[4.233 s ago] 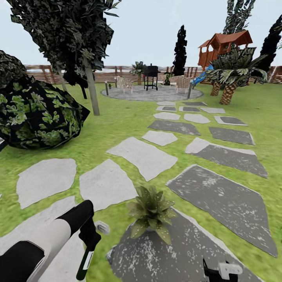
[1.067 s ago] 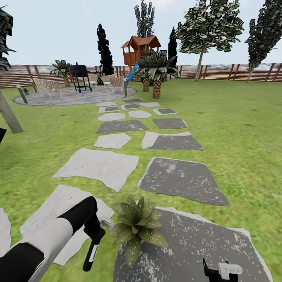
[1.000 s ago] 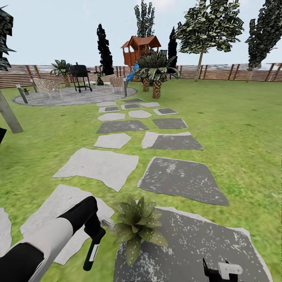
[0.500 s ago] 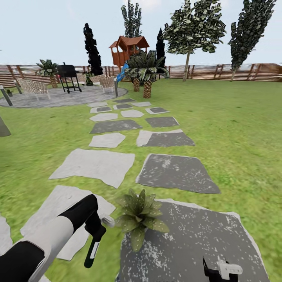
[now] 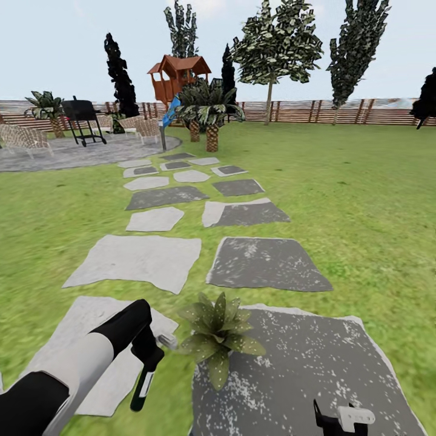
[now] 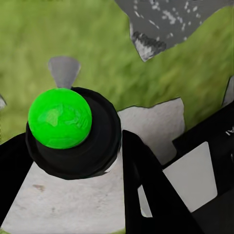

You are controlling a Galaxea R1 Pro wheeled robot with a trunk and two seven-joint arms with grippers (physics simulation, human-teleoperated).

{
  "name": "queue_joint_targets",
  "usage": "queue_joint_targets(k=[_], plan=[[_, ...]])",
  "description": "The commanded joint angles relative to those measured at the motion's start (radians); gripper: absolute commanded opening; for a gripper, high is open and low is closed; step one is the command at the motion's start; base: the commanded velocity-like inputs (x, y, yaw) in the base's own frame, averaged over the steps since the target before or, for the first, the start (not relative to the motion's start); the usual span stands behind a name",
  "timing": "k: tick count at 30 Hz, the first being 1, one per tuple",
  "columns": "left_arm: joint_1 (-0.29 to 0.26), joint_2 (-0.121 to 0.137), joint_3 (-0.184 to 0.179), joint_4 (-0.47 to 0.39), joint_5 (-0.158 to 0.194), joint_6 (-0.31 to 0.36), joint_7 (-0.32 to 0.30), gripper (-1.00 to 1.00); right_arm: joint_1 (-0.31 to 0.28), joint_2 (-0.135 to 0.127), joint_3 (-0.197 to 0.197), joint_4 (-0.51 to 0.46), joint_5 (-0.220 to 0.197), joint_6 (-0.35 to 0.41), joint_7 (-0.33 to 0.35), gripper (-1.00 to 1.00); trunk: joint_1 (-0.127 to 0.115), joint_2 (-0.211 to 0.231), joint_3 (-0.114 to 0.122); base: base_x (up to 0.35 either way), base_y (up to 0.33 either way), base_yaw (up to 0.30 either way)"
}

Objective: Pick up the pesticide atomizer in the garden and spray insectifuge to fully cover both potted plants in the garden.

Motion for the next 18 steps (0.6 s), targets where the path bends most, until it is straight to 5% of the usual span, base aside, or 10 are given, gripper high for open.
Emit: queue_joint_targets(k=[1, 9, 18], plan=[[-0.003, 0.000, -0.002, -0.002, -0.009, 0.004, -0.010, -1.00, 0.000, 0.000, -0.006, 0.001, 0.003, -0.003, 0.001, 1.00, 0.000, 0.000, -0.001, 0.000, 0.008, -0.001], [-0.015, -0.005, -0.001, -0.004, -0.008, 0.004, -0.009, -1.00, 0.000, 0.000, -0.006, 0.001, 0.004, -0.003, 0.001, 1.00, 0.000, 0.000, -0.001, 0.000, 0.236, -0.016], [-0.015, -0.009, -0.001, -0.004, -0.009, 0.003, -0.007, -1.00, -0.001, 0.000, -0.006, 0.001, 0.004, -0.003, 0.001, 1.00, 0.000, 0.000, -0.001, 0.000, 0.303, -0.277]])
